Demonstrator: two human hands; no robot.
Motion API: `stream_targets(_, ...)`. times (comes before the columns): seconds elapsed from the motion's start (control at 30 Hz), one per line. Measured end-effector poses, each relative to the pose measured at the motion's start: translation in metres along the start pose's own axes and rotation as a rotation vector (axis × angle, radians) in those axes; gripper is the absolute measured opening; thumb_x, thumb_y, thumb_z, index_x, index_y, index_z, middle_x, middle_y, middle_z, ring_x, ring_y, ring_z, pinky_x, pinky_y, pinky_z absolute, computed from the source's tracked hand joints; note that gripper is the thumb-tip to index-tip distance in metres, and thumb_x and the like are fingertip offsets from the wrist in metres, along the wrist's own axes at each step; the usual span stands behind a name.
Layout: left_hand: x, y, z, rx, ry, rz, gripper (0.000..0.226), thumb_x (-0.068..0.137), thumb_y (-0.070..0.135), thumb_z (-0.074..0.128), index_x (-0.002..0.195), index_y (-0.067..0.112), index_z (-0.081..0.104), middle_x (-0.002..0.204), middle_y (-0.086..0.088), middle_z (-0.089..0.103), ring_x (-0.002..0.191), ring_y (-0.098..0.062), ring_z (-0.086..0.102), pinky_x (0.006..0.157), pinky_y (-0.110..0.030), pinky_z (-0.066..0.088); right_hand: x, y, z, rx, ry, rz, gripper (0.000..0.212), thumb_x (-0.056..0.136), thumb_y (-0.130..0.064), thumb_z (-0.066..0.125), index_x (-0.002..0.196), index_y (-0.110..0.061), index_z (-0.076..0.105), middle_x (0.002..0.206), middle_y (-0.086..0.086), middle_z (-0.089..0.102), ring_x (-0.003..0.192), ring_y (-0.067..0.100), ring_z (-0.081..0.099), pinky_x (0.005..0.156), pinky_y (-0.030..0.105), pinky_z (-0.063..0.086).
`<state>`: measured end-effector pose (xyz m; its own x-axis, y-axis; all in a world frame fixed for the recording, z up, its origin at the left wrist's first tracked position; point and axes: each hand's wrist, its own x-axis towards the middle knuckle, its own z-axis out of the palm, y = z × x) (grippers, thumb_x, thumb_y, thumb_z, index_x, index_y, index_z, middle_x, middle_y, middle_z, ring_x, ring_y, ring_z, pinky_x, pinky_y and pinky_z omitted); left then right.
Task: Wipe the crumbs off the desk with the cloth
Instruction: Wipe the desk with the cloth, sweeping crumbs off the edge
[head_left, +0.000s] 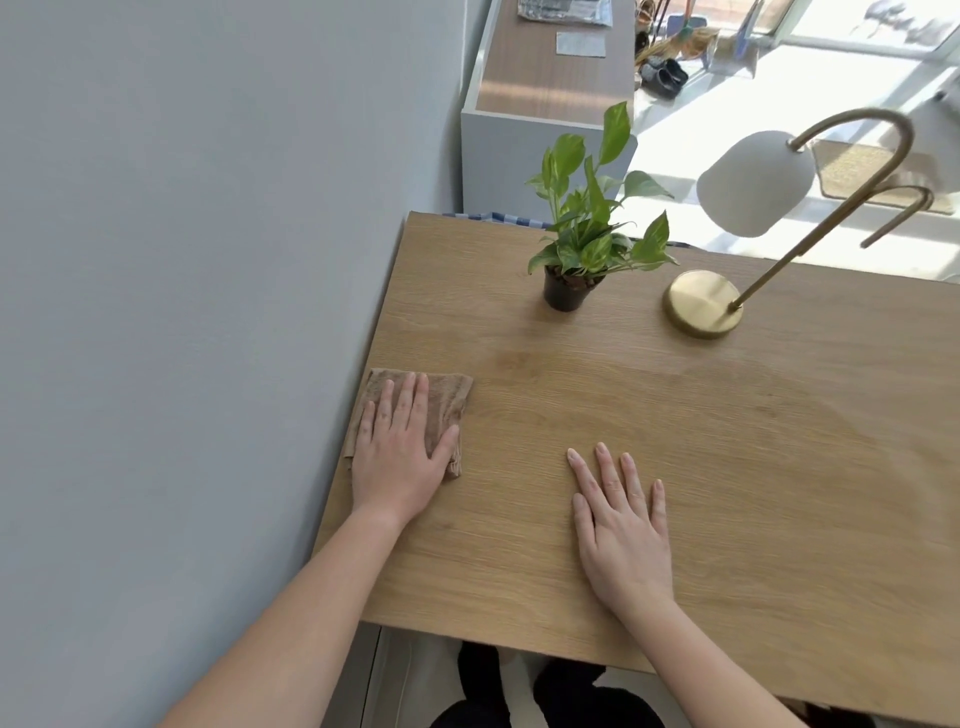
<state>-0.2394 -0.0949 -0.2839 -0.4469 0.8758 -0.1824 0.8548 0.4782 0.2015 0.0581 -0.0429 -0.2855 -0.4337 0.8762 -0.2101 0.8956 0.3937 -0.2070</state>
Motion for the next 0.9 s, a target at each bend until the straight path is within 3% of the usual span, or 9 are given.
stream_targets(0.17,0.04,0.014,-0.004,-0.008,0.039,-0.092,0.075,0.109,0.064,0.012,0.171,0.024,0.001,0.179,0.004,0.0,0.166,-0.02,-0.005,0.134,-0.045,0.0,0.019,0.032,-0.016,0.034,0.033,0.045,0.053,0.111,-0.058,0.014,0.159,-0.064,-0.007,0.175,-0.021,-0.004,0.162,0.009,-0.012,0.133,0.046,-0.003)
stream_targets(0.4,0.104,0.054,-0.007,-0.019,0.038,-0.17,0.069,0.11,0.055,0.007,0.17,0.024,-0.007,0.179,0.001,-0.009,0.165,-0.023,-0.011,0.134,-0.047,-0.004,0.036,0.044,-0.017,0.036,0.07,0.146,0.056,0.11,-0.055,0.02,0.16,-0.063,-0.003,0.175,-0.02,-0.003,0.162,0.008,-0.008,0.132,0.047,-0.005)
stream_targets(0.57,0.079,0.099,0.007,-0.018,0.034,-0.006,0.068,0.11,0.054,0.008,0.171,0.026,-0.003,0.179,0.004,-0.004,0.166,-0.02,-0.006,0.134,-0.044,-0.003,0.038,0.048,-0.019,0.051,0.07,0.145,0.055,0.11,-0.054,0.019,0.159,-0.064,-0.004,0.174,-0.022,-0.006,0.161,0.005,-0.013,0.132,0.047,-0.007)
stream_targets(0.7,0.042,0.092,0.013,-0.028,0.056,0.026,0.064,0.112,0.053,0.013,0.171,0.03,0.0,0.178,0.009,-0.003,0.165,-0.016,-0.004,0.134,-0.043,0.002,0.037,0.048,-0.017,0.06,0.076,0.137,0.056,0.111,-0.053,0.021,0.16,-0.063,-0.003,0.174,-0.022,-0.005,0.161,0.005,-0.012,0.132,0.047,-0.008)
stream_targets(0.9,0.04,0.057,0.007,-0.028,0.084,-0.116,0.065,0.11,0.056,0.008,0.17,0.033,0.001,0.177,0.013,-0.001,0.165,-0.014,-0.004,0.134,-0.044,0.002,0.041,0.049,-0.014,0.086,0.074,0.114,0.058,0.11,-0.052,0.023,0.16,-0.063,-0.004,0.175,-0.021,-0.002,0.162,0.006,-0.009,0.132,0.046,-0.008)
